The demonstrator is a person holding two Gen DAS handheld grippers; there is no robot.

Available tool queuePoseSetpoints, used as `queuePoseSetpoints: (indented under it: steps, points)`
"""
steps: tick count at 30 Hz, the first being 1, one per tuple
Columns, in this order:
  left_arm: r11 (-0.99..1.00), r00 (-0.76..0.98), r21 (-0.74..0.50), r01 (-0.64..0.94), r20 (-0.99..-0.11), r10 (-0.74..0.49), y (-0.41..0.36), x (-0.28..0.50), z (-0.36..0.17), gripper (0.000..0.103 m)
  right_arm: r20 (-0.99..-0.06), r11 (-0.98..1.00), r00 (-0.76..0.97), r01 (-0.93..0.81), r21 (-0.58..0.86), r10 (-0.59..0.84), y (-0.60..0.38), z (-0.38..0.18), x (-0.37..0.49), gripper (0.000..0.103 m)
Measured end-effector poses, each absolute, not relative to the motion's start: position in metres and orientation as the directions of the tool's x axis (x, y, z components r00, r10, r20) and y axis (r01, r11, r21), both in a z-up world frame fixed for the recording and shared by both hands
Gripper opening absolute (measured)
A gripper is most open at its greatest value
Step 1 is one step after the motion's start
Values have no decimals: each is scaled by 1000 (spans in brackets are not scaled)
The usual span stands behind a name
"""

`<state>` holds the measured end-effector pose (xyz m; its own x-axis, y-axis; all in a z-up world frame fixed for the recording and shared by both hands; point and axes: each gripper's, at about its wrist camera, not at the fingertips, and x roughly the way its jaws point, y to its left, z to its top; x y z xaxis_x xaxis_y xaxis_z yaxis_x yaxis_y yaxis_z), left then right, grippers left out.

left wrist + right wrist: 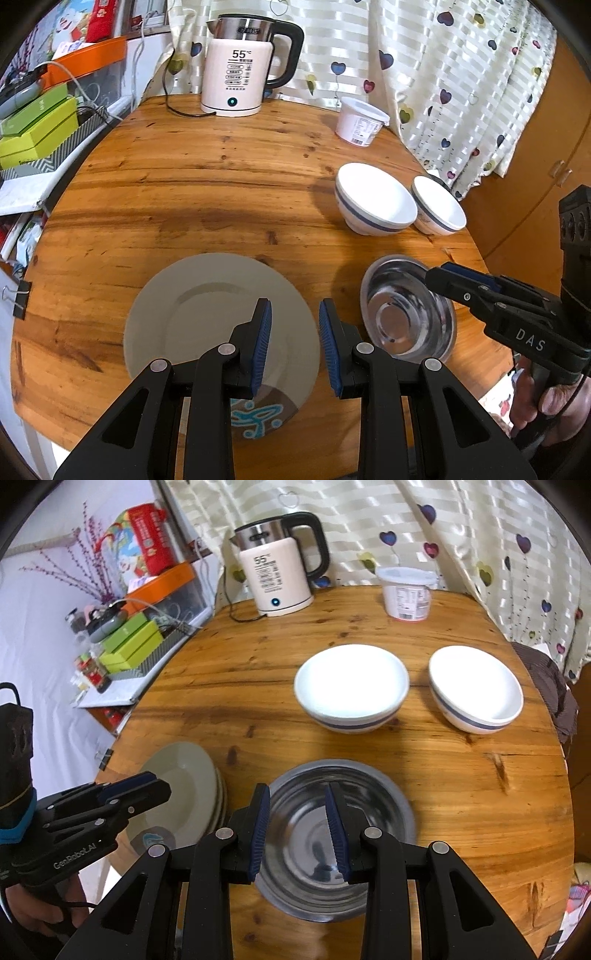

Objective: Organize plates and bowls

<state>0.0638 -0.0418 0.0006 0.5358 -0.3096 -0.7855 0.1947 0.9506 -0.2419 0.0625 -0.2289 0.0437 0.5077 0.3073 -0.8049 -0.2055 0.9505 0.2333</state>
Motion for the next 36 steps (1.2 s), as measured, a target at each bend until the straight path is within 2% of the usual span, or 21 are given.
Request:
queuePoseSetpoints:
  steps: [15, 36]
  points:
    - [936, 512, -263, 235, -785, -349, -63, 89, 5, 27, -797, 957, 531, -125, 262, 288, -264, 44, 78, 31]
    - [907, 469, -359, 220, -777, -421, -96, 160, 0, 29, -796, 937, 510, -61, 345, 326, -291, 23, 141, 31]
